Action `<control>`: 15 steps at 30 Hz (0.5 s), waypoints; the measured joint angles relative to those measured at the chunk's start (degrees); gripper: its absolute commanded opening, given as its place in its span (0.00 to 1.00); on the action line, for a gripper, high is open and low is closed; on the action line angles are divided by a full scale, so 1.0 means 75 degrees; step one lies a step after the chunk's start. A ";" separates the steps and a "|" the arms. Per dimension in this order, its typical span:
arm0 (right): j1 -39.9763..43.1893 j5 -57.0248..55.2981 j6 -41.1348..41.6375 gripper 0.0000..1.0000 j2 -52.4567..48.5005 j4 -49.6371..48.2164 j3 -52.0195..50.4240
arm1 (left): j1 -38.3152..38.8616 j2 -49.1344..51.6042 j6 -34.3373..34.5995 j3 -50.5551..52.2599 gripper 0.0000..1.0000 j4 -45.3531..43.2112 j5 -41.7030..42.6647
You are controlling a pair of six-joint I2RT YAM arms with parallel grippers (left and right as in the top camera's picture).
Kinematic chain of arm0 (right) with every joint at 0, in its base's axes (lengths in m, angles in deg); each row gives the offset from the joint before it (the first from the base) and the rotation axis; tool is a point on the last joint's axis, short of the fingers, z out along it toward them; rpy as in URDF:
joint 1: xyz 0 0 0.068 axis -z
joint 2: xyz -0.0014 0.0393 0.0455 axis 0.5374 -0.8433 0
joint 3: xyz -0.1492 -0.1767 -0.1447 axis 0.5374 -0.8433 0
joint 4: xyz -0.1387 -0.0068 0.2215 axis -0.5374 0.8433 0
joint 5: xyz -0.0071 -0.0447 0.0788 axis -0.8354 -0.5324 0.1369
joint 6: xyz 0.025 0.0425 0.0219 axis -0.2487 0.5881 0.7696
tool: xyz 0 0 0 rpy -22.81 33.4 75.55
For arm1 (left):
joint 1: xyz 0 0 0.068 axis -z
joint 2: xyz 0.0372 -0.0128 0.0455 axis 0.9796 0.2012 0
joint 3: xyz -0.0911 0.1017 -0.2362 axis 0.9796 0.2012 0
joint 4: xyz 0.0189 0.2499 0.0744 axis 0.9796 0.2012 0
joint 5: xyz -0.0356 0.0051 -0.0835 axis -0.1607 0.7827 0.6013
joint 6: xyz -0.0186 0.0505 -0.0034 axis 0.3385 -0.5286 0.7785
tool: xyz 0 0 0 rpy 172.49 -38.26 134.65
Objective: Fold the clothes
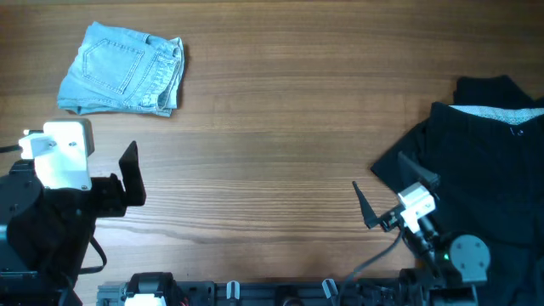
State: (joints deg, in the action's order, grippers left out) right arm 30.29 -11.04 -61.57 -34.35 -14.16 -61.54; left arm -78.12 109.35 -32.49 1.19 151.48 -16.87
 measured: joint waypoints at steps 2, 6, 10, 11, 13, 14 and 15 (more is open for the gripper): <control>0.0000 0.0006 0.0096 1.00 0.0000 -0.0396 -0.0449 | 0.0000 0.0000 0.0000 0.0000 1.00 0.0000 0.0000; 0.0000 0.0009 0.0300 1.00 0.0003 -0.1425 -0.1154 | 0.0000 0.0000 0.0000 0.0000 1.00 0.0000 -0.0003; 0.0000 0.0009 0.0376 1.00 0.0015 -0.1431 -0.1288 | 0.0000 0.0000 0.0000 0.0000 1.00 0.0000 -0.0003; 0.0000 0.0009 0.0376 1.00 0.0015 -0.1425 -0.1288 | 0.0000 0.0000 0.0000 0.0000 1.00 0.0000 -0.0003; 0.0000 0.0009 0.0376 1.00 0.0015 -0.1425 -0.1288 | 0.0000 0.0000 0.0000 0.0000 1.00 0.0000 -0.0003; 0.0000 0.0009 0.0376 1.00 0.0015 -0.1425 -0.1288 | 0.0000 0.0000 0.0000 0.0000 1.00 0.0000 -0.0003; 0.0000 0.0006 0.0376 1.00 0.0015 -0.1425 -0.1288 | 0.0000 0.0000 0.0000 0.0000 1.00 0.0000 -0.0003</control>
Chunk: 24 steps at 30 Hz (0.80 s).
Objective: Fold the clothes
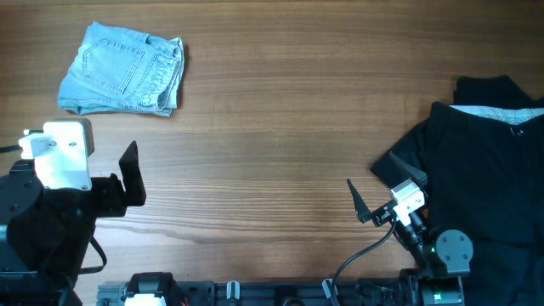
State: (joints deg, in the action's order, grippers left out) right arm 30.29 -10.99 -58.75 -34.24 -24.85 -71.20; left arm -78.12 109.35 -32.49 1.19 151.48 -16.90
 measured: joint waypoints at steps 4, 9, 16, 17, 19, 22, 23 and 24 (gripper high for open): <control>0.0000 0.0003 0.0000 1.00 0.0000 0.0000 0.0000 | 0.0000 0.0000 0.0000 0.0000 1.00 0.0000 0.0000; 0.0000 0.0003 0.0000 1.00 0.0000 0.0000 0.0000 | 0.0000 0.0000 0.0000 0.0000 1.00 0.0000 0.0000; 0.0000 0.0003 0.0000 1.00 0.0000 0.0000 0.0000 | 0.0000 0.0000 0.0000 0.0000 1.00 0.0000 0.0000; 0.0000 0.0003 0.0003 1.00 0.0000 0.0000 0.0000 | 0.0000 0.0000 0.0000 0.0000 1.00 0.0000 0.0000; 0.0000 0.0003 0.0000 1.00 0.0000 0.0000 0.0000 | 0.0000 0.0000 -0.0012 0.0000 1.00 0.0000 -0.0157; 0.0000 0.0003 0.0000 1.00 0.0000 0.0000 0.0000 | 0.0000 0.0000 -0.0029 0.0000 1.00 0.0003 -0.0504; 0.0000 0.0003 0.0000 1.00 0.0000 0.0000 0.0000 | 0.0003 0.0000 -0.0029 0.0000 1.00 0.0003 -0.0565; 0.0000 0.0003 0.0000 1.00 0.0000 0.0000 0.0000 | 0.0023 -0.0003 -0.0029 0.0000 1.00 0.0003 -0.0641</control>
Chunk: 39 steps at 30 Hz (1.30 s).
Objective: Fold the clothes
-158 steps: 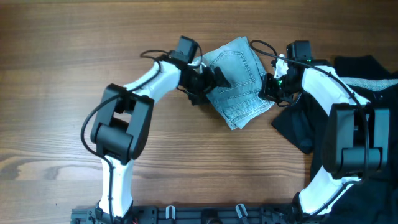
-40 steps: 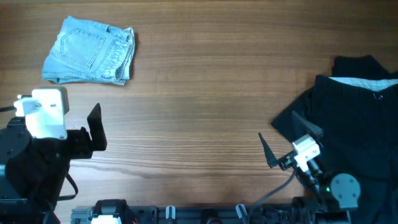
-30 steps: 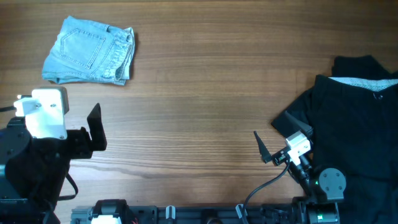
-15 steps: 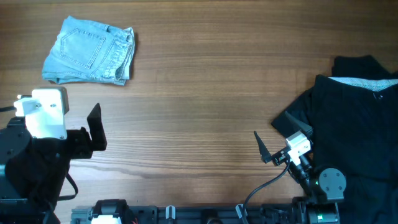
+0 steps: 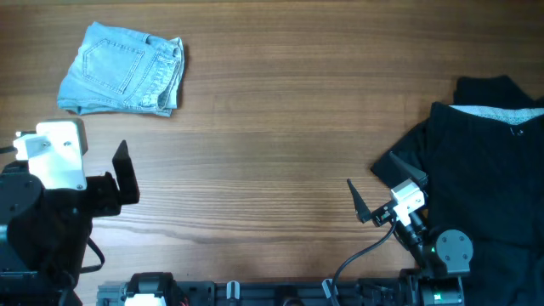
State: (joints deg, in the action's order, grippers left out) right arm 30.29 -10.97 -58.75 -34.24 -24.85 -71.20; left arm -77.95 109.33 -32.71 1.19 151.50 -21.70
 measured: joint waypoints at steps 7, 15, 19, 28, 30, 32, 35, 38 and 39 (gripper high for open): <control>0.0000 0.0000 0.0000 1.00 0.0000 0.0000 0.0000 | 0.0006 -0.0335 0.0003 0.0090 1.00 0.0012 -0.0067; 0.0000 0.0000 0.0003 1.00 0.0000 0.0000 0.0000 | 0.0006 -0.1396 0.0026 0.2419 1.00 -0.2468 0.0023; 0.0000 0.0000 0.0003 1.00 0.0003 0.0000 0.0000 | 0.0006 -0.2241 0.0338 0.4106 1.00 -0.3660 0.0102; 0.0000 0.0000 0.0003 1.00 0.0012 0.0003 0.0000 | -0.0012 -0.4555 0.1058 0.7624 1.00 -0.6009 0.0364; 0.0000 0.0000 0.0003 1.00 0.0012 0.0003 0.0000 | -0.0012 -0.5018 0.1105 0.8387 1.00 -0.6624 0.0478; 0.0000 -0.0003 0.0003 1.00 0.0015 0.0000 0.0000 | -0.0012 -0.5374 0.1131 0.8988 1.00 -0.7155 0.0574; 0.0000 -0.0003 0.0003 1.00 0.0015 0.0000 0.0000 | -0.0012 -0.5893 0.1157 0.9923 1.00 -0.7807 0.0691; 0.0000 -0.0003 0.0003 1.00 0.0015 0.0000 0.0000 | -0.0012 -0.5998 0.1198 1.0620 1.00 -0.8498 0.0746; 0.0000 0.0000 0.0003 1.00 0.0015 0.0000 0.0000 | -0.0009 -0.6003 0.1215 1.0806 1.00 -0.8728 0.0749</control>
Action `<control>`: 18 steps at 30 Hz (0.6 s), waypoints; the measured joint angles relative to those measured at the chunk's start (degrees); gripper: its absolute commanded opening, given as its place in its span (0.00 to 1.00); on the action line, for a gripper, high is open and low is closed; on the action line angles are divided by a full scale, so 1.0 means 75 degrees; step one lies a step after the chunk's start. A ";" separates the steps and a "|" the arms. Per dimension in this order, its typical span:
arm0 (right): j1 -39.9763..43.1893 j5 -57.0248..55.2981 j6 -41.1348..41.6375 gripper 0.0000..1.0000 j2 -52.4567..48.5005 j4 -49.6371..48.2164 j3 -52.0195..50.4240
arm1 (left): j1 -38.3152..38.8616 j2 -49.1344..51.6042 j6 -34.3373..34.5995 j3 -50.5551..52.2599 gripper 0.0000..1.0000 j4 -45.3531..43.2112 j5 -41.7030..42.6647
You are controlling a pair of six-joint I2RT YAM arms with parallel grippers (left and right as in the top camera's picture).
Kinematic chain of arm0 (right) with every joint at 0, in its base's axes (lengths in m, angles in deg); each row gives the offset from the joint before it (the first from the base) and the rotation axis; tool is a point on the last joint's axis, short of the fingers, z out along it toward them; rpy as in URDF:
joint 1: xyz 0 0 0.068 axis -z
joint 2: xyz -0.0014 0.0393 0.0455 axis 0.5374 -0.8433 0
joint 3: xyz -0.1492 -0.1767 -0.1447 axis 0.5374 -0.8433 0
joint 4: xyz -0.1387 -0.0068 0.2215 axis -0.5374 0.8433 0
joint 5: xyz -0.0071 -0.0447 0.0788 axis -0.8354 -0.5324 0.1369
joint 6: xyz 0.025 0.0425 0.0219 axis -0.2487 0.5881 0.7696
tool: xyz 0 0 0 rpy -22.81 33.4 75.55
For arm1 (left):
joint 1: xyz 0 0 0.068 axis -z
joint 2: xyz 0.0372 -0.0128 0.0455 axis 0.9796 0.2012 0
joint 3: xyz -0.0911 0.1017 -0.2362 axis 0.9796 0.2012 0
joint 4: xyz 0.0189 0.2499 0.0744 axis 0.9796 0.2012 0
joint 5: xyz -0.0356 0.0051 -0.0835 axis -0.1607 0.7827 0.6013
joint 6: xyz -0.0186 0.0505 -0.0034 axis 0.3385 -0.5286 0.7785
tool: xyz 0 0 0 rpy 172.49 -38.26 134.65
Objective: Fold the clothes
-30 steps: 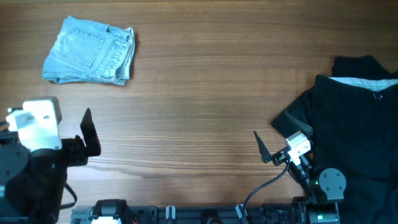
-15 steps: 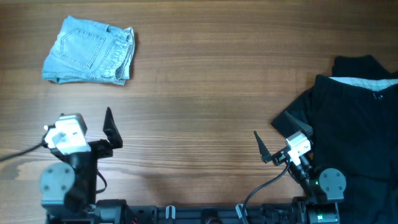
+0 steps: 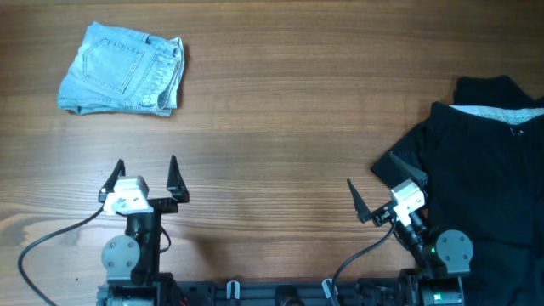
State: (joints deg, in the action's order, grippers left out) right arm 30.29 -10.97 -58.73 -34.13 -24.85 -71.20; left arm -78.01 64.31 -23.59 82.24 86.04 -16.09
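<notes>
A folded pale-blue denim garment [image 3: 123, 68] lies at the far left of the wooden table [image 3: 272, 110]. A black garment [image 3: 484, 170] lies spread and unfolded at the right, running off the frame edge. My left gripper [image 3: 144, 170] sits low near the front left, open, with nothing between its fingers. My right gripper [image 3: 380, 182] is at the front right, open, right at the black garment's left corner. One finger [image 3: 357, 202] is over bare wood, and the other lies against the dark cloth.
The arm bases and a black rail [image 3: 272, 293] run along the front edge. A cable [image 3: 51, 242] loops from the left arm over the front left of the table.
My left arm was large in view at the left edge. It now sits small and low at the front left, with its open fingers pointing away. The right arm and both garments are unchanged.
The denim stayed folded at the far left and the black garment stayed spread at the right. My right gripper first shifted slightly left at the black garment's corner, then stayed there. My left arm edged left at the table's left edge and now rests low at the front.
</notes>
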 measured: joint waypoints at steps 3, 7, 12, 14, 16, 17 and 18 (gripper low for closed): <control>0.0000 0.0000 0.0000 1.00 0.0000 0.0000 0.0000 | 0.0003 -0.0006 0.0006 0.0294 1.00 -0.0105 0.0000; 0.0000 0.0000 0.0000 1.00 0.0000 0.0000 0.0000 | 0.0003 -0.0006 0.0029 0.0361 1.00 0.0143 0.0000; 0.0000 0.0000 0.0000 1.00 0.0000 0.0000 0.0000 | 0.0015 -0.0006 0.0032 0.0364 1.00 0.0236 0.0000; 0.0000 0.0000 0.0000 1.00 0.0000 0.0000 0.0000 | 0.0015 -0.0006 0.0032 0.0364 1.00 0.0236 0.0000; 0.0000 0.0000 0.0000 1.00 0.0000 0.0000 0.0000 | 0.0015 -0.0006 0.0032 0.0364 1.00 0.0236 0.0000; 0.0000 0.0000 0.0000 1.00 0.0000 0.0000 0.0000 | 0.0015 -0.0006 0.0032 0.0364 1.00 0.0236 0.0000; 0.0000 -0.0003 0.0000 1.00 0.0000 0.0000 0.0000 | 0.0015 -0.0009 0.0032 0.0364 1.00 0.0236 0.0000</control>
State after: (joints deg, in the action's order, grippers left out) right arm 30.29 -10.99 -58.73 -34.13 -24.85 -71.20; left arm -77.90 64.24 -23.35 84.97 87.81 -16.09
